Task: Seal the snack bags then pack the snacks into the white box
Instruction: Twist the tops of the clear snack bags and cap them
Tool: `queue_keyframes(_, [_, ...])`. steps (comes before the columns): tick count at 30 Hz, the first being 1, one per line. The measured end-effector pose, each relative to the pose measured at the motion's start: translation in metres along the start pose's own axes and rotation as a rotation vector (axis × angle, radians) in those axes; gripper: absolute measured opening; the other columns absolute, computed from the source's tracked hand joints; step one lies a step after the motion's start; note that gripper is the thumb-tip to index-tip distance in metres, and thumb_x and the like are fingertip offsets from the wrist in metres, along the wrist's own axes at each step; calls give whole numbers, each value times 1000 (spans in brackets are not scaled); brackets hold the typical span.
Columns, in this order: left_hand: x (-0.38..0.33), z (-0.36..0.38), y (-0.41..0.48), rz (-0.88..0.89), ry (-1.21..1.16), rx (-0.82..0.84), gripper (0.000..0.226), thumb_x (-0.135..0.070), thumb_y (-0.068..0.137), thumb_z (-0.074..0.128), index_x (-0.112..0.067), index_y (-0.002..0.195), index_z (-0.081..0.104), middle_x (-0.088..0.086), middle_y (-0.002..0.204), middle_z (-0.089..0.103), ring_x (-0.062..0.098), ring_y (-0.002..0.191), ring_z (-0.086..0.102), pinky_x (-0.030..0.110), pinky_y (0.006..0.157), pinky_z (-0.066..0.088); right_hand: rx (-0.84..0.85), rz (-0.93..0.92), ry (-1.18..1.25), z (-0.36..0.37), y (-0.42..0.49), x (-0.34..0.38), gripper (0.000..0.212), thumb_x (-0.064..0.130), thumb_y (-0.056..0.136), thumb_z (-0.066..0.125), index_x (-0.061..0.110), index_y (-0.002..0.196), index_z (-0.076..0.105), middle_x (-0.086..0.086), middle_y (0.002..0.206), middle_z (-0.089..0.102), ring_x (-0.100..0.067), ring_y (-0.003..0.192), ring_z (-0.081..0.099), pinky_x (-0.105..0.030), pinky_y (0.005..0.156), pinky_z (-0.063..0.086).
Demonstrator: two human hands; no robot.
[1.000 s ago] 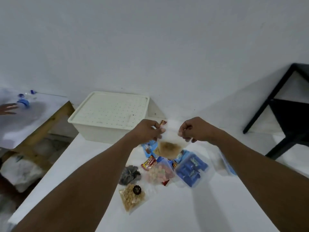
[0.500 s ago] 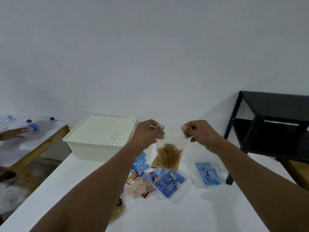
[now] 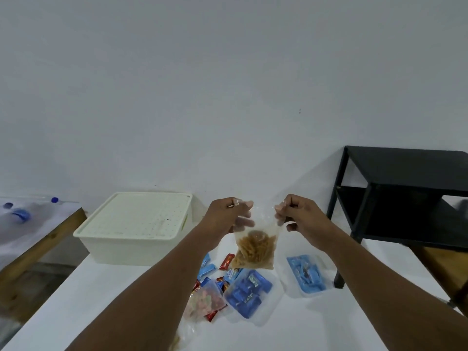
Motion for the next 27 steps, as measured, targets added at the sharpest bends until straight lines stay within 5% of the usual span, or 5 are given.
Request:
queue_keyframes(6, [-14, -5, 26, 65, 90, 49, 12, -25, 90, 71, -14, 86, 66, 5, 79, 71, 19, 79, 72, 32, 74, 52, 12, -6, -104, 11, 16, 11, 23, 27, 90, 65, 4, 90, 69, -4, 79, 71, -15, 71, 59, -28, 62, 43])
queue_keyframes(11, [-18, -16, 44, 56, 102, 88, 21, -31, 87, 73, -11, 91, 70, 4, 81, 72, 20, 79, 73, 33, 73, 53, -87, -118, -219, 15, 40, 32, 21, 24, 90, 67, 11, 73, 64, -2, 66, 66, -7, 59, 58, -25, 61, 43])
queue_keyframes(18, [-24, -42, 72, 109, 92, 70, 13, -25, 87, 74, -14, 92, 71, 3, 78, 71, 16, 75, 69, 30, 71, 51, -101, -131, -234, 36, 63, 31, 22, 34, 87, 69, 13, 82, 72, -1, 75, 72, -11, 67, 59, -27, 60, 44])
queue_keyframes(27, [-16, -63, 85, 91, -61, 16, 22, -25, 85, 76, -4, 91, 70, 13, 81, 72, 28, 82, 74, 37, 77, 54, -172, -155, -214, 45, 85, 36, 21, 24, 86, 71, 5, 77, 70, -9, 69, 70, -12, 62, 58, -21, 57, 44])
Point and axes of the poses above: each hand's wrist, its own y-axis towards the middle knuckle, its own z-axis out of the palm, x = y × z, the point moved 9 cm from there along y, towards the middle knuckle
